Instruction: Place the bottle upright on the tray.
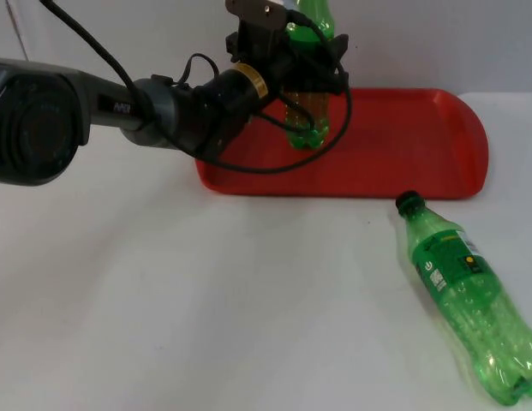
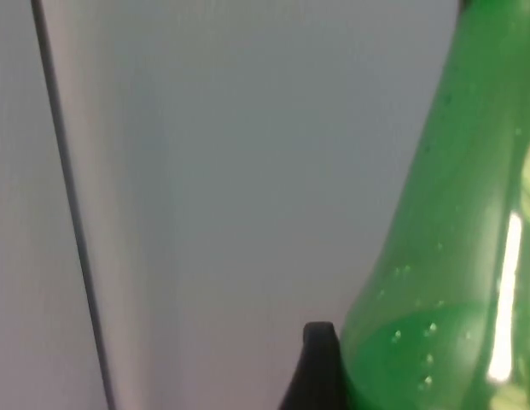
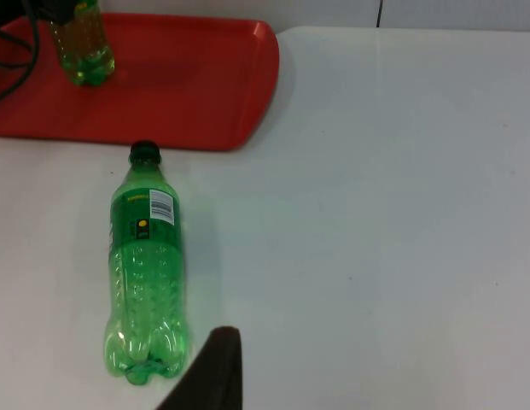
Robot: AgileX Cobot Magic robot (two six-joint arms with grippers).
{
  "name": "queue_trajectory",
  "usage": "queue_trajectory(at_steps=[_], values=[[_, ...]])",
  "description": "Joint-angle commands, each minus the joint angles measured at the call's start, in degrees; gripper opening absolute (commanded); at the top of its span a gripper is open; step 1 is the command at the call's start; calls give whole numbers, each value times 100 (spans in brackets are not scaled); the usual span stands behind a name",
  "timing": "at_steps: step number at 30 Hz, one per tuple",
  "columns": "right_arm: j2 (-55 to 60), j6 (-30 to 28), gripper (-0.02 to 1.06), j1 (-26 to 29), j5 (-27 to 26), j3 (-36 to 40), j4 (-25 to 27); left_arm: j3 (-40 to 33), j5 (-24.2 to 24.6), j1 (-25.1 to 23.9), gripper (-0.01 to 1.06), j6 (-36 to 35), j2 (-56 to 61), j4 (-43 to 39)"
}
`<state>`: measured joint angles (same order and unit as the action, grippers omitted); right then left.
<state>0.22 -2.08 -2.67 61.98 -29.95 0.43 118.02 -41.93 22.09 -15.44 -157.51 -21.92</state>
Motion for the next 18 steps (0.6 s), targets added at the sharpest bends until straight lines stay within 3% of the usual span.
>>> queue_trajectory(at_steps=[1,9,12,13,16,18], values=[[-22,-10,105,27,-16,38,17,20,-85,27,66,-51,44,8],[-22,-10,105,27,-16,38,17,20,-85,27,68,-51,44,-159],[-22,-10,105,27,-16,38,17,20,-85,27,85,-51,44,-162],[-22,-10,105,27,-16,38,17,20,-85,27,85,-51,44,-162],[-22,-10,105,27,-16,38,17,20,-85,27,105,-51,44,-162],[-22,-10,105,27,-16,38,17,20,-85,27,105,-51,44,-162]])
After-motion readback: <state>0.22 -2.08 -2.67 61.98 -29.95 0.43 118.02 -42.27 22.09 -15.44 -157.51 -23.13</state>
